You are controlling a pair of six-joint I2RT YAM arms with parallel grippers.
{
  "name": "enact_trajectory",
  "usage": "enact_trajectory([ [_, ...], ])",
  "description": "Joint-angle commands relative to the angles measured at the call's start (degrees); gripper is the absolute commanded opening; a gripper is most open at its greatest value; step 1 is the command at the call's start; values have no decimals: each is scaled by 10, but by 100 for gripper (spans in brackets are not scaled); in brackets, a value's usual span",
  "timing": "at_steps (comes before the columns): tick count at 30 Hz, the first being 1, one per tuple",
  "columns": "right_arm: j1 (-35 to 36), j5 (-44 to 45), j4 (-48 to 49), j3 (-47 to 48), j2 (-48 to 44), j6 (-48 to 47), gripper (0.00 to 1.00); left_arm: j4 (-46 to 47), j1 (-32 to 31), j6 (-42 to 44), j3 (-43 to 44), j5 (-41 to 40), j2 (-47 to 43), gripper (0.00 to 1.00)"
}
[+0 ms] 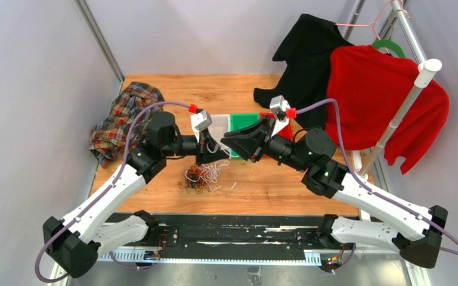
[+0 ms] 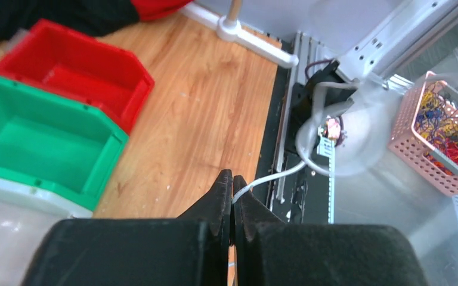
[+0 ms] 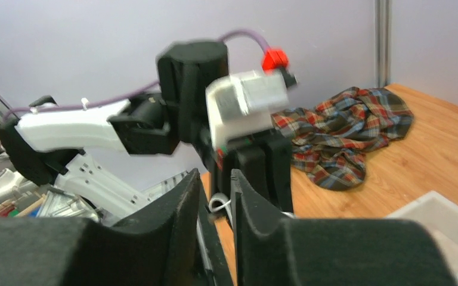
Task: Untangle the cables
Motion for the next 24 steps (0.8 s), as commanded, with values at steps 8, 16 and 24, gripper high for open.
enact_trajectory([
  [8, 10, 105, -150, -75, -95, -159, 68, -100, -3, 28, 189, -60, -37, 1],
  [16, 16, 69, -21, -135, -41, -191, 70, -120, -3, 16, 250, -68, -38, 1],
  [24, 52, 64, 132, -99, 122, -198, 70, -139, -3, 30, 325, -76, -17, 1],
])
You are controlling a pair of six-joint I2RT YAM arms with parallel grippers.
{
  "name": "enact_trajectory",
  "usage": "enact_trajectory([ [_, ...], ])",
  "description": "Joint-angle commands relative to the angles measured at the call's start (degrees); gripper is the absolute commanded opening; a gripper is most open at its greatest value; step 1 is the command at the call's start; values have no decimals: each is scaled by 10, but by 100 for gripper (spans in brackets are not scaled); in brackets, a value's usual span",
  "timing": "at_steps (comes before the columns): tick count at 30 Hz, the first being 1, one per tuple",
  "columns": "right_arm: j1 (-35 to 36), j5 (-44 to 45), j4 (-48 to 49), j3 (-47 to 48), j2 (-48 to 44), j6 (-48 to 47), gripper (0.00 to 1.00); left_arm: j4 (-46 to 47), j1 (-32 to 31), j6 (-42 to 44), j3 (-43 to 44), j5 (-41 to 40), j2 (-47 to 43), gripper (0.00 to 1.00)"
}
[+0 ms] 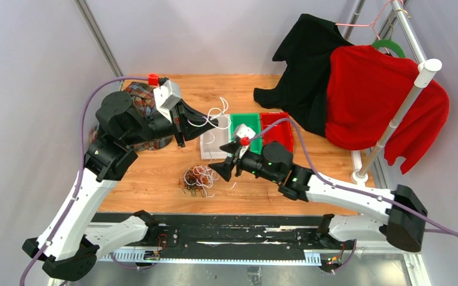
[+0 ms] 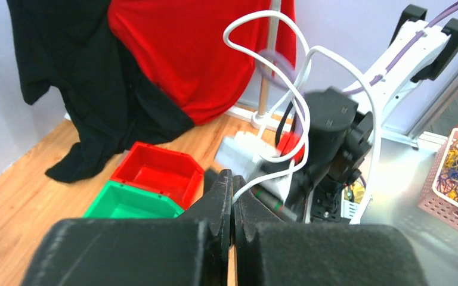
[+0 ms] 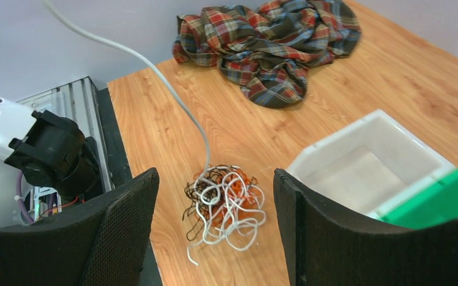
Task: Untangle the cables
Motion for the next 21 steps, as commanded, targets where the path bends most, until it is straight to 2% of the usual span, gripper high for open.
enact_trajectory([
  [1, 26, -7, 120, 33, 71, -14, 71, -7, -3, 13, 45, -9, 4, 1],
  [4, 28, 14, 159, 34, 125, 2, 71, -14, -3, 24, 78, -11, 15, 0],
  [13, 30, 51, 229, 33, 270, 30, 60, -12, -3, 42, 223, -39, 53, 0],
  [21, 39, 71, 260, 5, 327, 51, 58, -9, -3, 65, 363, -79, 102, 0],
])
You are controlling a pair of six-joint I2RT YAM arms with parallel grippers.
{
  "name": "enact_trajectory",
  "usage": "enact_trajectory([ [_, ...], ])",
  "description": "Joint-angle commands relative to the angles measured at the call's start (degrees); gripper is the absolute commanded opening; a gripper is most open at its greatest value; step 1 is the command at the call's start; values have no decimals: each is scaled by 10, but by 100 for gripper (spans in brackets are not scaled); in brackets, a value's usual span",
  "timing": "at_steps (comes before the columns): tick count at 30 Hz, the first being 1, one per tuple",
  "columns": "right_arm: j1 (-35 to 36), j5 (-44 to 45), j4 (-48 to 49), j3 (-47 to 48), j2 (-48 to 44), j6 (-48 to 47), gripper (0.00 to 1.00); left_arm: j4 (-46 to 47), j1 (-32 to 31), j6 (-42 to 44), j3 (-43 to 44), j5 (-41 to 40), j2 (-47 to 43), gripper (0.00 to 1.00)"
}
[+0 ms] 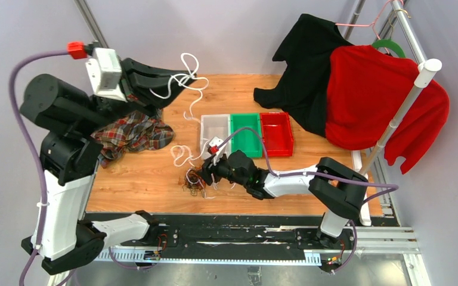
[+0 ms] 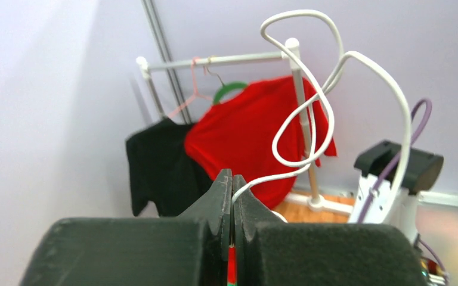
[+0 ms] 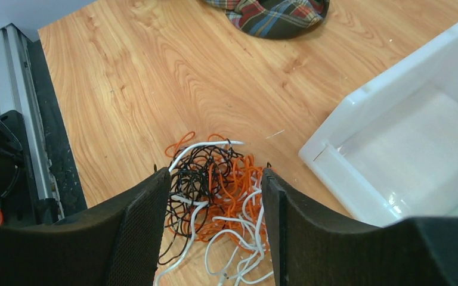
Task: Untangle the cables
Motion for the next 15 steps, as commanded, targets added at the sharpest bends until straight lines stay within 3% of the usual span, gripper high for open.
enact_trajectory([
  [1, 17, 38, 54, -25, -7, 19, 60, 14, -3, 18, 64, -33, 23, 0],
  [4, 17, 86, 39, -56, -65, 19, 68, 23, -3, 14, 50, -35, 27, 1],
  [8, 9, 192, -23, -91, -185, -5, 74, 51, -3, -3, -33, -32, 23, 1],
  [15, -61, 336, -132, -146, -365, 23, 75, 85, -13, -10, -141, -30, 73, 0],
])
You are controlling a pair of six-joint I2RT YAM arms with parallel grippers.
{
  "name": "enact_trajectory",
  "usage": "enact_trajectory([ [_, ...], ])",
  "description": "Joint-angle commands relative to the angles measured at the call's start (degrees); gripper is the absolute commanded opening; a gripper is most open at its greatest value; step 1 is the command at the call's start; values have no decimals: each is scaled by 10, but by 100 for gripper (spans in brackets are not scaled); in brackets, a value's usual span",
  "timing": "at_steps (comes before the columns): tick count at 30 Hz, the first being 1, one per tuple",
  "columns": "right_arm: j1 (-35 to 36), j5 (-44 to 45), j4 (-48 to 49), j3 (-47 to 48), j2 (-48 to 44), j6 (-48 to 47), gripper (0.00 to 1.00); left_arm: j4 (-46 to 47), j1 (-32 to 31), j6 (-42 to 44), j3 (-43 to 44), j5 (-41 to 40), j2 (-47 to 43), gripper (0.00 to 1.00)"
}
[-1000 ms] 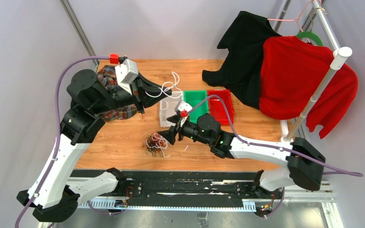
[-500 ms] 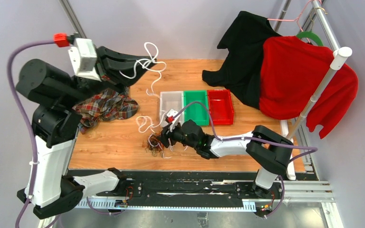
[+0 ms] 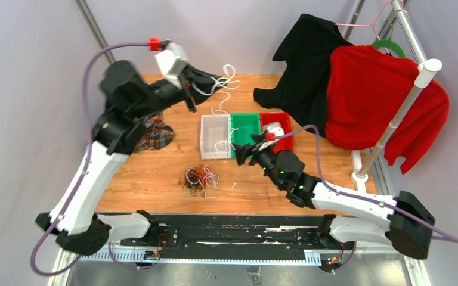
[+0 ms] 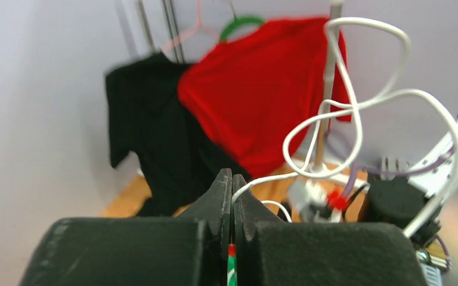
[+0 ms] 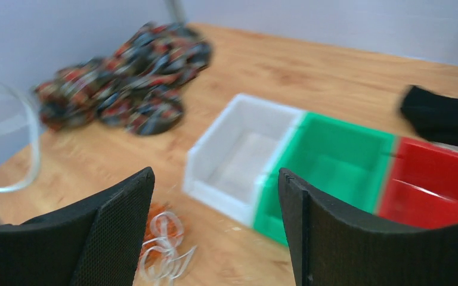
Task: Untangle the cables
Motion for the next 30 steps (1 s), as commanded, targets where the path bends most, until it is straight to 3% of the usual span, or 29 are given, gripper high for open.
enact_trajectory([
  [1, -53, 134, -93, -39, -86, 24, 75, 22, -16, -7, -35, -7, 58, 0],
  [10, -144, 268, -245, -40, -168, 66, 75, 44, -62, 1, 14, -22, 204, 0],
  [17, -169, 370, -292, -39, -195, 85, 73, 63, -71, 3, 56, -31, 302, 0],
  [30, -202, 376, -284, -63, -233, 101, 70, 91, -81, -30, 165, -26, 463, 0],
])
